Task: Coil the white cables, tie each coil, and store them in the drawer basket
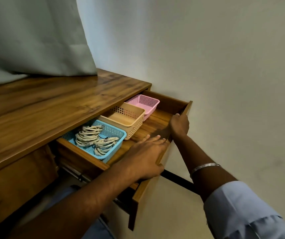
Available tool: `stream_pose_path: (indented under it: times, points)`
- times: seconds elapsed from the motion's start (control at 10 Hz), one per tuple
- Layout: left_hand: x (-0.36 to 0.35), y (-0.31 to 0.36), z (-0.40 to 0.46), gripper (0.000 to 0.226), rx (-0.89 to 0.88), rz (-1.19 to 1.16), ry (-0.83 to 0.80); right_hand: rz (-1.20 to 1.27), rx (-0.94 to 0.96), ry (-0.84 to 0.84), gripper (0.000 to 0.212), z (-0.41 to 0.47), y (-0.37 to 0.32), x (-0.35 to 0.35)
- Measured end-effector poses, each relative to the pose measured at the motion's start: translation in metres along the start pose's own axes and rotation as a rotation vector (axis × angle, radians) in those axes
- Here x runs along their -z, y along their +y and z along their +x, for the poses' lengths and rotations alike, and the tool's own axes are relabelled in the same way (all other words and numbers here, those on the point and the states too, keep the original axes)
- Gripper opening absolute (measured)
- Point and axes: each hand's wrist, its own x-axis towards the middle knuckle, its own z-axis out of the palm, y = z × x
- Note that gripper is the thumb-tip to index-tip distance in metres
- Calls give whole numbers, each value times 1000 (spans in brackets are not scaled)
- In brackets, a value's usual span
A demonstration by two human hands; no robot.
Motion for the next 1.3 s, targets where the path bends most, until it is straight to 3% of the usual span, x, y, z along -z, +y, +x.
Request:
stream_pose_path:
  times: [0.1,0.3,0.5,0.7,0.8,1.0,1.2,1.3]
  points:
    - [4,-19,-7,80,85,91,96,33,28,47,35,-17,-16,-28]
    - [10,-75,-20,82,267,228,231,186,15,-48,46,-64,-26,-89]
    - [26,-136,-48,105,528,327,269,371,153,-305,38,-122,-19,-130]
    - [41,-182,-66,111,736,347,257,267,270,-517,56,-143,-30,-171]
    - [37,-197,-73,103,758,398,248,228,282,-586,64,-148,-42,-181]
    - [31,-195,-71,94,775,478,308,213,256,-523,59,-160,-50,-191]
    - [30,-196,-79,88,710,435,344,193,278,-586,60,-162,-54,-173]
    - [44,-194,-88,83,732,333,440,242,391,-448,57,-176,-64,-165]
